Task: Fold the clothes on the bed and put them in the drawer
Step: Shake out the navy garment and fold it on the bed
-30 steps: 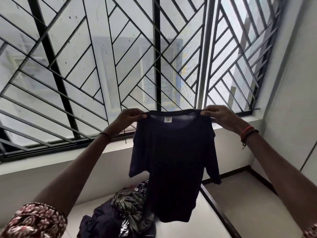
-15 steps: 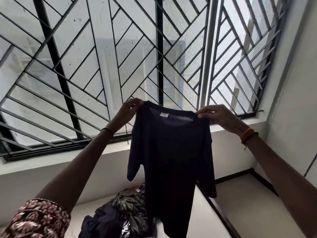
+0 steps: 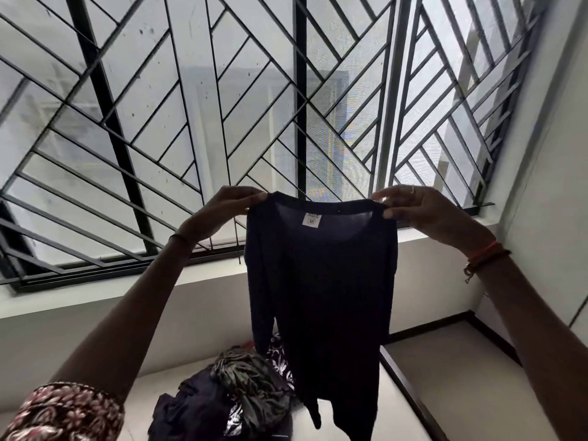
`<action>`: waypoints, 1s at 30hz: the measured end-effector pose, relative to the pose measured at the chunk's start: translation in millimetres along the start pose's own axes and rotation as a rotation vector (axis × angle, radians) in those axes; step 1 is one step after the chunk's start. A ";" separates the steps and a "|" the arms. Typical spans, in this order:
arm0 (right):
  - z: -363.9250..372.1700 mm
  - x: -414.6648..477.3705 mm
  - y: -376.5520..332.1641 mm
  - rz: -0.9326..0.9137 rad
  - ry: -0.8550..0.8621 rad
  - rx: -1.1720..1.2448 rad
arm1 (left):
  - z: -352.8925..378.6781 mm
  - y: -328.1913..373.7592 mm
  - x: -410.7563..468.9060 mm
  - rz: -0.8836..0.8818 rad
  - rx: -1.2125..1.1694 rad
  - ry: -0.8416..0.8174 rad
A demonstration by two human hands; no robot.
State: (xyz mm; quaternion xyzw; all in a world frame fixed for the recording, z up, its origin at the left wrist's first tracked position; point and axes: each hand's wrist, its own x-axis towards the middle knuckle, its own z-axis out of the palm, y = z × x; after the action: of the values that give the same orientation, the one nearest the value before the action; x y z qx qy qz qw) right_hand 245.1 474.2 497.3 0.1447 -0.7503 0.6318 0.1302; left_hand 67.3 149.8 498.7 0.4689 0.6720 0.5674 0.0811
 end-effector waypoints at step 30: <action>121.9 52.6 93.5 0.187 0.590 0.008 | 103.1 -59.0 7.9 -0.234 -0.255 0.253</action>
State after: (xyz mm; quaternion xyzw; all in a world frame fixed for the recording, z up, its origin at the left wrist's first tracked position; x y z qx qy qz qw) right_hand 159.3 366.2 411.6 -0.1141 -0.6876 0.6587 0.2834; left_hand 97.4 231.2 417.2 0.2985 0.6495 0.6889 0.1200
